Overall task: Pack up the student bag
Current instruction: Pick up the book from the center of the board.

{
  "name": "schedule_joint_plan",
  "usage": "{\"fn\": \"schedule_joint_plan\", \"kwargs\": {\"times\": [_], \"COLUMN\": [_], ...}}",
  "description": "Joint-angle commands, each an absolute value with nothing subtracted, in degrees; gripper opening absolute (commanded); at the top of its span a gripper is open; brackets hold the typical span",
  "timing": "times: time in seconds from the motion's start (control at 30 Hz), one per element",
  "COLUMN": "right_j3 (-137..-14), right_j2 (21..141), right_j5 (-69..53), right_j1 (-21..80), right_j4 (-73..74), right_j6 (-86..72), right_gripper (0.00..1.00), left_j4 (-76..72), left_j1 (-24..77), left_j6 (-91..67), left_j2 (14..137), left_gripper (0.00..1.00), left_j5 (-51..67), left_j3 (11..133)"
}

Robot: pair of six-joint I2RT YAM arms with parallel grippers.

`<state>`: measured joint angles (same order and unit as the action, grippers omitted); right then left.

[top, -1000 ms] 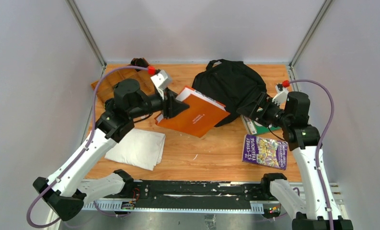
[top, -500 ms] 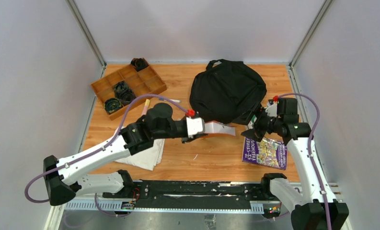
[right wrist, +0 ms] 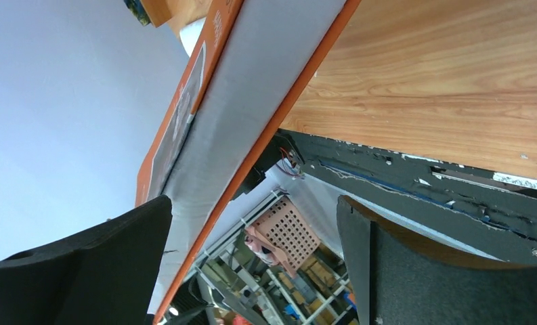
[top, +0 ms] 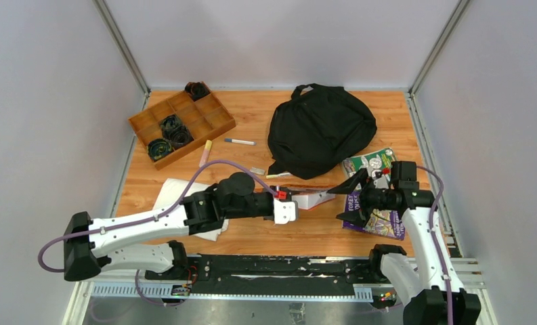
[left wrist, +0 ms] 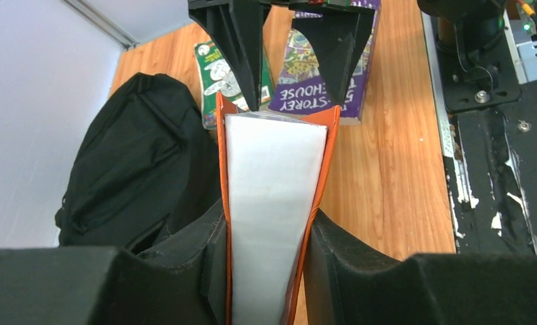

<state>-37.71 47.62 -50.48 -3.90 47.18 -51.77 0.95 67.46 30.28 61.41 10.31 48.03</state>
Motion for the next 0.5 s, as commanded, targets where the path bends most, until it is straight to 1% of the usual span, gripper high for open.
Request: {"fn": "schedule_joint_plan", "kwargs": {"times": [0.0, 0.1, 0.23, 0.47], "right_j3": [-33.1, -28.0, -24.1, -23.3], "right_j2": [46.8, 47.2, 46.2, 45.1], "right_j5": [-55.2, -58.5, -59.2, -60.6], "right_j1": [-6.7, -8.8, -9.7, -10.6], "right_j4": [45.4, 39.2, 33.9, 31.4], "right_j6": [-56.6, -60.3, -65.0, -66.8], "right_gripper": [0.96, 0.96, 0.96, 0.97], "left_j4": [-3.6, -4.0, -4.9, -5.1], "left_j1": [69.4, 70.0, 70.7, 71.3], "left_j6": [31.5, 31.9, 31.8, 31.9], "left_j2": [59.7, 59.9, 59.4, 58.9], "left_gripper": [0.0, 0.0, 0.0, 0.0], "left_j5": [7.6, 5.1, 5.3, 5.2], "left_j3": [45.6, 45.3, 44.0, 42.4]}}
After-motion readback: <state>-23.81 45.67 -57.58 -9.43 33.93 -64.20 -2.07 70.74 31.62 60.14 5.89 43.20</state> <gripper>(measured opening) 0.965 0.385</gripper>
